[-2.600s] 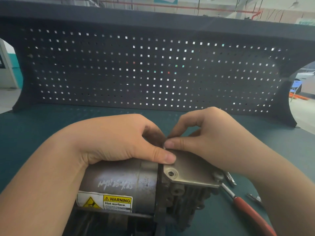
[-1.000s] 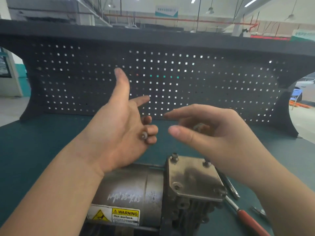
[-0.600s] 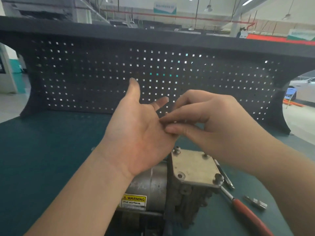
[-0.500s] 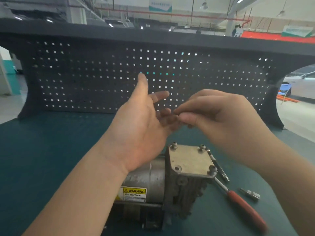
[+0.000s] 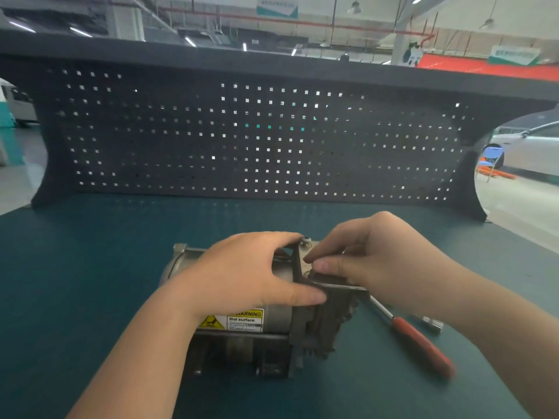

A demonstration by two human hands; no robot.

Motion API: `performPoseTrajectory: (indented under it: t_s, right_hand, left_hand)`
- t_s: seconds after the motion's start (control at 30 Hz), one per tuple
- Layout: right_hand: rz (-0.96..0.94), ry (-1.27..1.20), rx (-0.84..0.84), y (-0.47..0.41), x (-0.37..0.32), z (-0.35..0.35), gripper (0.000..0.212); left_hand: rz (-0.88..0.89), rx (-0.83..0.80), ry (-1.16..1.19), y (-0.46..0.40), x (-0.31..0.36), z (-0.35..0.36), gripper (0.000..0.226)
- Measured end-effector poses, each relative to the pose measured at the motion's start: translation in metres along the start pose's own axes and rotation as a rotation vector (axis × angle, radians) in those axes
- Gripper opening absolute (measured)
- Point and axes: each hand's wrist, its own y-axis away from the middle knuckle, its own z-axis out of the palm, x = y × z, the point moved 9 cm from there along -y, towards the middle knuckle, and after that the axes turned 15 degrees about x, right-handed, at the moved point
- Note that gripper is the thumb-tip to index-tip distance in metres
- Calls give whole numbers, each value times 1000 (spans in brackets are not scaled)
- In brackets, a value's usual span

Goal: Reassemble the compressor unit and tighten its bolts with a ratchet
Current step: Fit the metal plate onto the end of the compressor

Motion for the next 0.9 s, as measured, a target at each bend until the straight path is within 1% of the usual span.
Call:
performPoseTrajectory:
  t_s: [0.07, 0.1, 0.17, 0.23, 0.33, 0.43, 0.5, 0.6, 0.7, 0.8, 0.83, 0.9]
  right_hand:
    - [-57, 58, -40, 0, -7, 1, 28]
    - [-98, 91, -66, 0, -11, 3, 23]
    - [-191, 161, -112, -1, -19, 9, 16]
    - [-235, 224, -148, -3, -22, 14, 14]
    - [-233, 268, -163, -6, -23, 16, 18]
    - [-192, 243, -145, -5, -21, 15, 25]
    - [-183, 258, -132, -4, -18, 14, 24]
    - [-158, 254, -118, -4, -17, 9, 14]
    - [-137, 268, -118, -4, -16, 6, 10]
    - [-140, 280, -118, -5, -19, 5, 17]
    - [-141, 286, -119, -6, -20, 4, 19]
    - [-137, 294, -131, -7, -20, 3, 18]
  left_hand:
    - [-22, -12, 45, 2, -1, 0, 92]
    - [-27, -17, 61, 3, -2, 1, 94]
    - [-18, -22, 68, 3, -2, 1, 91]
    - [-12, -22, 73, 2, 0, 1, 86]
    - [7, -27, 86, 3, 4, 0, 74]
    - [40, -39, 64, 2, 6, 1, 69]
    - [44, -29, 60, 1, 6, 2, 70]
    - [43, -28, 59, -3, 5, 3, 71]
    - [37, -47, 65, -5, 2, 5, 78]
    - [13, -29, 94, -5, -2, 5, 86]
    - [-14, -18, 135, -4, -4, 4, 86]
    - [-51, 0, 226, -2, -5, 2, 75]
